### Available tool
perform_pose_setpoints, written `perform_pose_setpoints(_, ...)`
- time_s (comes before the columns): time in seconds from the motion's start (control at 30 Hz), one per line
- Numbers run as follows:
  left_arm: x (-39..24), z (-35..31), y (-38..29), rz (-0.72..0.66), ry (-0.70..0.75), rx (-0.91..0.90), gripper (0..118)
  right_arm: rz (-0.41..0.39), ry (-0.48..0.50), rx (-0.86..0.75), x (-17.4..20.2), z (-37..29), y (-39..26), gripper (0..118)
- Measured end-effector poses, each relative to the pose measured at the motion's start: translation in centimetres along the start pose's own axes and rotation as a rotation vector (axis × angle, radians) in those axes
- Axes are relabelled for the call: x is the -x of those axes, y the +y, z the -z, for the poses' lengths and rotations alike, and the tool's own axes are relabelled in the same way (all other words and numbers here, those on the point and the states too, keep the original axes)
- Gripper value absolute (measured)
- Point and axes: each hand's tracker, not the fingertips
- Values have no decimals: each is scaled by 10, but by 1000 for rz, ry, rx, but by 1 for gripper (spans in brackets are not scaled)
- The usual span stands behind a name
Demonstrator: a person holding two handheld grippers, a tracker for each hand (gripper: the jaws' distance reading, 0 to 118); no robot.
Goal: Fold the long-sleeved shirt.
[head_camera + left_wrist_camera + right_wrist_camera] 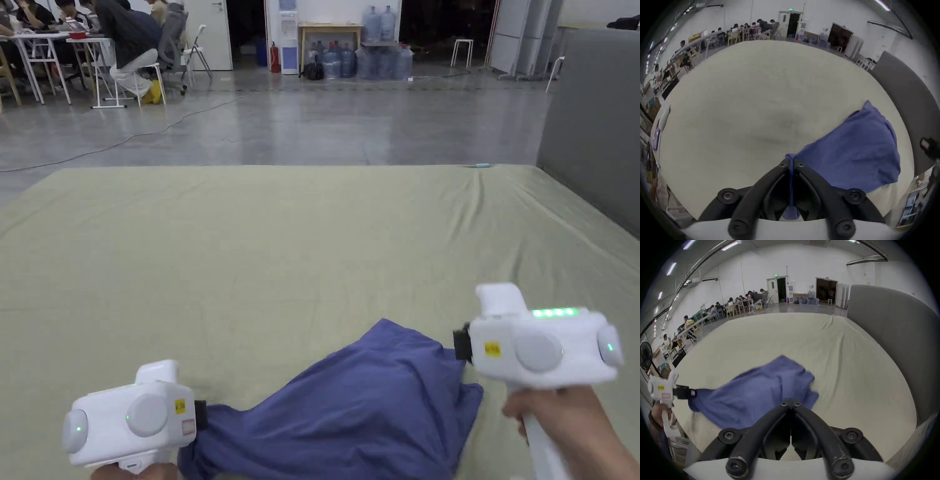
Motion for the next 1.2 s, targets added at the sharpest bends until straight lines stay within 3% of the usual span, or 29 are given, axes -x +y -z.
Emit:
perform_pose_setpoints(0.1, -7, 2, 19, -4, -31, -7, 0, -62, 70, 47, 2, 58, 58, 0)
perform_pose_setpoints(0.2, -12, 7, 30, -19, -58, -9, 0, -94, 74, 112, 5, 115, 92, 0)
perform_pose_setpoints(0.23, -13, 8, 32, -23, -62, -10, 0, -97, 87, 151, 4, 137, 101, 17)
perform_pose_setpoints(0.27, -14, 10, 35, -27, -63, -12, 0, -97, 99, 201, 4, 160, 105, 57)
perform_pose_setpoints(0.3, -14, 12, 37, -27, -69, -10, 0, -107, 100, 243, 2, 177, 105, 78)
perform_pose_setpoints(0.33, -16, 13, 39, -33, -77, -7, 0, -122, 92, 300, 1, 195, 105, 82)
perform_pose_setpoints(0.53, -15, 23, 43, -47, -109, -9, 0, -277, -11, 527, 3, 259, 70, 81)
perform_pose_setpoints(0.6, -16, 26, 43, -46, -103, -9, 0, -288, -25, 598, 2, 273, 55, 81)
perform_pose_setpoints(0.63, -16, 27, 43, -42, -100, -9, 0, -267, 22, 599, 3, 274, 50, 79)
perform_pose_setpoints(0.7, -15, 30, 44, -38, -99, -2, 0, -278, -6, 561, 7, 264, 58, 57)
perform_pose_setpoints(0.77, -14, 32, 48, -38, -90, -2, 0, -347, -34, 512, 9, 254, 66, 48)
perform_pose_setpoints(0.83, -12, 27, 54, -44, -80, -23, 0, -284, -2, 481, 5, 235, 80, 0)
perform_pose_setpoints(0.97, -12, -1, 85, -40, -94, -116, 0, -207, 33, 335, -8, 180, 116, 0)
perform_pose_setpoints(1.2, -30, -80, 182, 18, -139, -356, 0, -165, 38, 67, -28, 58, 213, 0)
